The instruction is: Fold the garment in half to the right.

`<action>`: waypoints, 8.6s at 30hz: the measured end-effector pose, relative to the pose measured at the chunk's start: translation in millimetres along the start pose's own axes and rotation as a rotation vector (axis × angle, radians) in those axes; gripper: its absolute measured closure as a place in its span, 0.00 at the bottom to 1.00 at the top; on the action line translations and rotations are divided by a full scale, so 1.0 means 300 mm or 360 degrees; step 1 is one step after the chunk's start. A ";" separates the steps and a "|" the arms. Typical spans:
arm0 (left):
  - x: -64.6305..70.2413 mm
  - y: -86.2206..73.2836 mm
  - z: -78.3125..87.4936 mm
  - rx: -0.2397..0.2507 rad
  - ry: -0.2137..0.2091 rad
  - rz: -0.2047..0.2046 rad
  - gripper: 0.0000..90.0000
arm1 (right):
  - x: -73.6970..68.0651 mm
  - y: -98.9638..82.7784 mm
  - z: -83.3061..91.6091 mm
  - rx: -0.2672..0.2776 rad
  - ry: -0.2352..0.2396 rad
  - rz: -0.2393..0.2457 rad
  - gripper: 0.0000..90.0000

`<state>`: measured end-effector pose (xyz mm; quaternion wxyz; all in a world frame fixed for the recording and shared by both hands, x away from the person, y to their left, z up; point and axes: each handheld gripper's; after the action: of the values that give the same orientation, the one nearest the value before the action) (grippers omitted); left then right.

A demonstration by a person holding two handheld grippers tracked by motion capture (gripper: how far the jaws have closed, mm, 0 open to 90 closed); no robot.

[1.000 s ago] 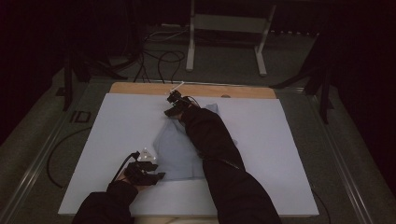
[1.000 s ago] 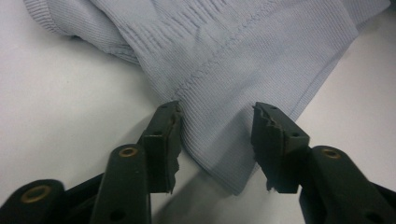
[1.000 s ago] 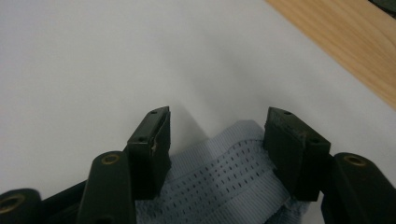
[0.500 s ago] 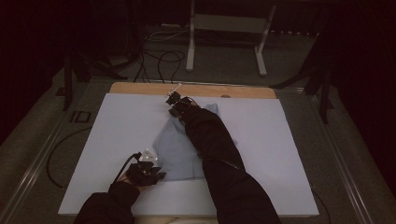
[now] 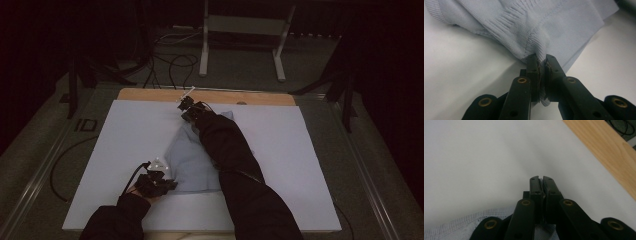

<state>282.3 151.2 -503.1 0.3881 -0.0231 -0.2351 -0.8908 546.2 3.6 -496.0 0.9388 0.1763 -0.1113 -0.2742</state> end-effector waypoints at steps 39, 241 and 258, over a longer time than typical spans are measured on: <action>0.080 0.120 0.069 0.0049 -0.0031 -0.0153 0.94 | 0.062 -0.059 0.224 0.0222 -0.0009 -0.0029 0.98; 0.114 0.431 0.109 0.0173 -0.0052 -0.0676 0.00 | -0.015 -0.748 0.559 0.0644 0.0268 -0.0187 0.11; 0.008 0.289 0.163 0.0191 0.0017 -0.0569 0.00 | -0.058 -0.874 0.569 0.0642 0.0281 -0.0212 0.11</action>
<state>334.6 119.8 -424.3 0.2257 0.0470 -0.2861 -0.9301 355.0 -239.4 -444.9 0.8705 0.3907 -0.0694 -0.2912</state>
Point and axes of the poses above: each handheld gripper's, and its own axes: z roughly backward along the jaws, y roughly out of its top, x roughly to its right, and after that the axes turned 14 degrees about -x, right-handed
